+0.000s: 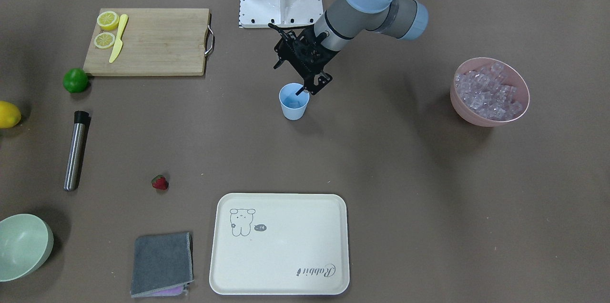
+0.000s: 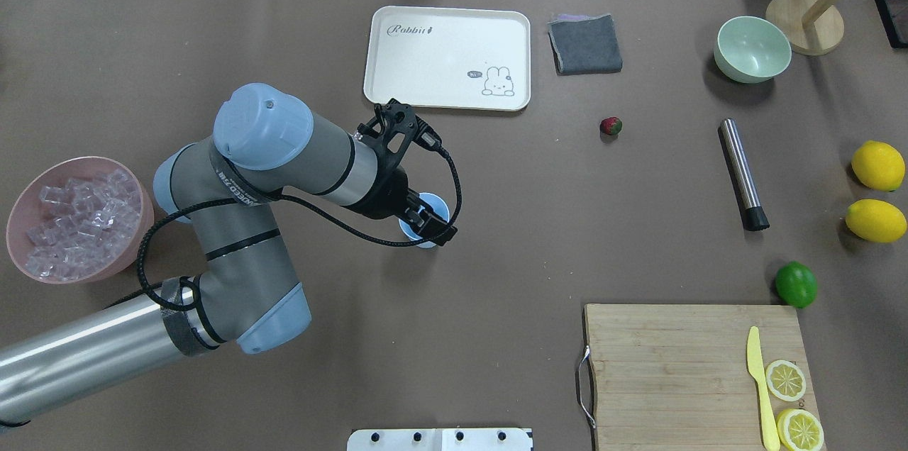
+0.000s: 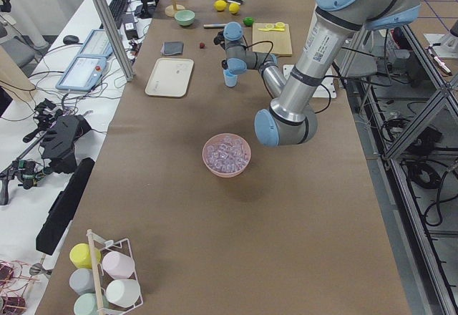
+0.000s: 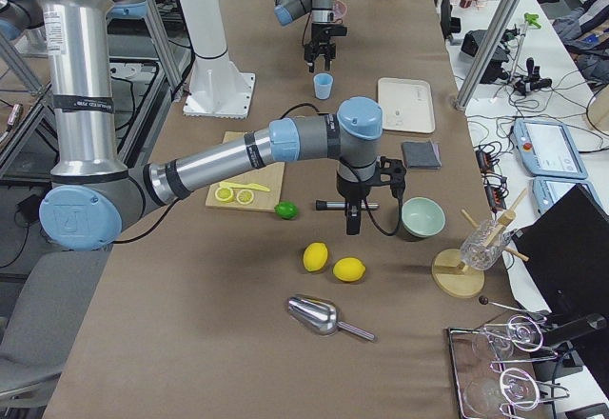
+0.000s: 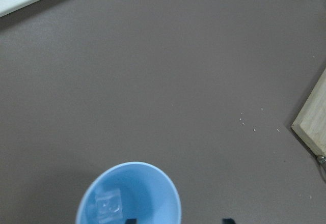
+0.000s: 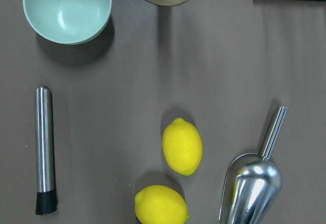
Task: Mash ice and strawberries in cup
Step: 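Open the left gripper to drop the ice cube into the cup, then move the left gripper back over the pink ice bowl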
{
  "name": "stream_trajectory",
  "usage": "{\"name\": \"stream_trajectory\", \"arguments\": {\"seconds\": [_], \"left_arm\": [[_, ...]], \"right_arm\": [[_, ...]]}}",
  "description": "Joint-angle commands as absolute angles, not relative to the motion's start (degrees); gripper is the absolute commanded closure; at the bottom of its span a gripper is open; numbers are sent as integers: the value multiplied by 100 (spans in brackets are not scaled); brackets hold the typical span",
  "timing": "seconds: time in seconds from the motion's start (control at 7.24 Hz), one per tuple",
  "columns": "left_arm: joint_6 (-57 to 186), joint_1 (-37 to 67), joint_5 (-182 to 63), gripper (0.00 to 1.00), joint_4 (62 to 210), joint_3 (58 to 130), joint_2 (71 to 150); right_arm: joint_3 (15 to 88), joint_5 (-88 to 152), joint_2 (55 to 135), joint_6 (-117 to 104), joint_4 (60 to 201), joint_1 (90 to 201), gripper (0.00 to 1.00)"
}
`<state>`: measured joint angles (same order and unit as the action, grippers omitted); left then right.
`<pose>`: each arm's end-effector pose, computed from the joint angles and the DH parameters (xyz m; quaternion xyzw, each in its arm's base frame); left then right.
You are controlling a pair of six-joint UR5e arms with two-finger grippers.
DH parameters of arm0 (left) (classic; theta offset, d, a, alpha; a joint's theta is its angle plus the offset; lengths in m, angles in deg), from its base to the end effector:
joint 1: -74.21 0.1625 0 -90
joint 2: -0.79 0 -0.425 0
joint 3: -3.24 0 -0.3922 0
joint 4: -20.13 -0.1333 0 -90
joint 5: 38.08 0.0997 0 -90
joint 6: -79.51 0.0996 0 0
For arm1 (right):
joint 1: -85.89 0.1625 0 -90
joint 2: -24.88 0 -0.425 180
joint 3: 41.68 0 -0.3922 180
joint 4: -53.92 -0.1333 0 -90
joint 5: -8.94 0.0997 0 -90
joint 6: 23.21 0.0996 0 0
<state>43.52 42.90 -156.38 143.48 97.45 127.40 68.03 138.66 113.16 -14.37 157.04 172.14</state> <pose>0.5207 -0.4175 0.1753 0.2528 0.5621 0.2968 0.7294 0.0376 -0.4911 0.5054 0.0306 -0.3443 0.0171 0.9382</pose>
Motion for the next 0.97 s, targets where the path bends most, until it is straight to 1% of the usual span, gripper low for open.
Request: {"name": "stream_trajectory", "arguments": {"seconds": [0.0,0.28,0.55,0.69,0.83], "left_arm": [[4496,4013,-15646,3,14546,9789,12718],[5433,3232,-15778,3,14529,9781,12333],[6148,2092,-16983,3,14485,9737,12182],[6176,1808,-17391,3,14485,9633,12155],[6272,1639,-17448,3,14528,9736,11607]], "right_arm": [[6819,13849,11294,-1407,15702,17316,0],[6985,13884,11329,-1329,15710,17396,0],[7064,13945,11356,-1205,15710,17395,0],[7213,13937,11408,-1187,15719,17396,0],[7214,13980,11609,-1239,15710,17396,0]]}}
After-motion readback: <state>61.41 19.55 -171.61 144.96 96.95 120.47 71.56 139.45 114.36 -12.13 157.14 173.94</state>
